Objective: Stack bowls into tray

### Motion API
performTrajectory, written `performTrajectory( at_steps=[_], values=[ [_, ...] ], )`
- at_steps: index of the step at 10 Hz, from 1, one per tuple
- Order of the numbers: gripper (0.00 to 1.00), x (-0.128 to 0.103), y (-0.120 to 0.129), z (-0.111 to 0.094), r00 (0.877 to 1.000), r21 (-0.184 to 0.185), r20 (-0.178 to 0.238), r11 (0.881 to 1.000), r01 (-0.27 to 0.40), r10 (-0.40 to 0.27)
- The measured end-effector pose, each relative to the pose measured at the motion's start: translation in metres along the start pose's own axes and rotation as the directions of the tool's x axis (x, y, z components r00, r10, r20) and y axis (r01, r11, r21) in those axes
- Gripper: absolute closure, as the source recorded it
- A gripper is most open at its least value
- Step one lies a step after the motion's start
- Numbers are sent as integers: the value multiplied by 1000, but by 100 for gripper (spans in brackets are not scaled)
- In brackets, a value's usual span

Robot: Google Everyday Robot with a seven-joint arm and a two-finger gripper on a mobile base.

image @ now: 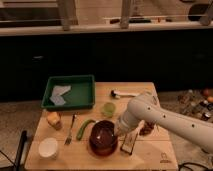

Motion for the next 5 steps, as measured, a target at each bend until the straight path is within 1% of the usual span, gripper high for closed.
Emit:
performTrajectory(
  at_steps=[3, 4, 5],
  values=[
    [28, -5, -7, 4, 1000, 1, -4, 1000, -3, 3],
    [22, -5, -9, 5, 1000, 3, -7, 1000, -4, 4],
    [20, -5, -9, 6, 1000, 6, -9, 1000, -8, 8]
  ],
)
